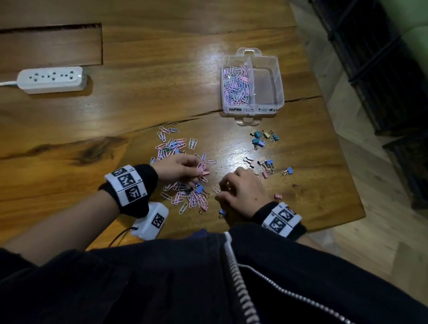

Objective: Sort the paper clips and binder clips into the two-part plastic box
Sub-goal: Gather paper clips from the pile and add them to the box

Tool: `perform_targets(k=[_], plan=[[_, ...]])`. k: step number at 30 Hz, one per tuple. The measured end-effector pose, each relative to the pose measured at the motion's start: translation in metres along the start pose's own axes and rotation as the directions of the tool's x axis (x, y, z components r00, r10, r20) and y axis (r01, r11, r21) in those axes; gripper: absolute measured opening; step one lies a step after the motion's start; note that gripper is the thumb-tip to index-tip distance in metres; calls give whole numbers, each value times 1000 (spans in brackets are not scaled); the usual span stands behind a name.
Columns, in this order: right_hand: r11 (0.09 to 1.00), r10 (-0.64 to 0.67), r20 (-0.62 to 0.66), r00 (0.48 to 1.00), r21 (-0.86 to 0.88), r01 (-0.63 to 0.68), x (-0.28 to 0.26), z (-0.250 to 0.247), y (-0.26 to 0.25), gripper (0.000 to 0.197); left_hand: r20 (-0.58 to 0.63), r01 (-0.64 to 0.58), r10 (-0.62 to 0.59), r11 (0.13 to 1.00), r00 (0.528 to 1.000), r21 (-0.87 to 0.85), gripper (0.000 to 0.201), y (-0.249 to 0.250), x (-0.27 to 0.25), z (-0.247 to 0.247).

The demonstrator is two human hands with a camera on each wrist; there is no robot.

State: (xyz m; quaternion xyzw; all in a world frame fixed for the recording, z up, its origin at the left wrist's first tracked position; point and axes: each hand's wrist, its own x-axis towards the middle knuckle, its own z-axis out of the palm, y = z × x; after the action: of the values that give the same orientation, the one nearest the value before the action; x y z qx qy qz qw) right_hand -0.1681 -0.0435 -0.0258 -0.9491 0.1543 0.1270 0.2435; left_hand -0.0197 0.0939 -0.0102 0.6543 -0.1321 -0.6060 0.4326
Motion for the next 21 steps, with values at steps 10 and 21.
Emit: perform_targets(k=[10,21], plan=[[997,-63,110,992,58,57,8,-2,-4,15,-67,-104,226,667,972,738,15,-13,-6,13],[428,245,203,948,855,-293,5,-24,14,23,-28,-63,215,405,976,912,19,2,7,32]])
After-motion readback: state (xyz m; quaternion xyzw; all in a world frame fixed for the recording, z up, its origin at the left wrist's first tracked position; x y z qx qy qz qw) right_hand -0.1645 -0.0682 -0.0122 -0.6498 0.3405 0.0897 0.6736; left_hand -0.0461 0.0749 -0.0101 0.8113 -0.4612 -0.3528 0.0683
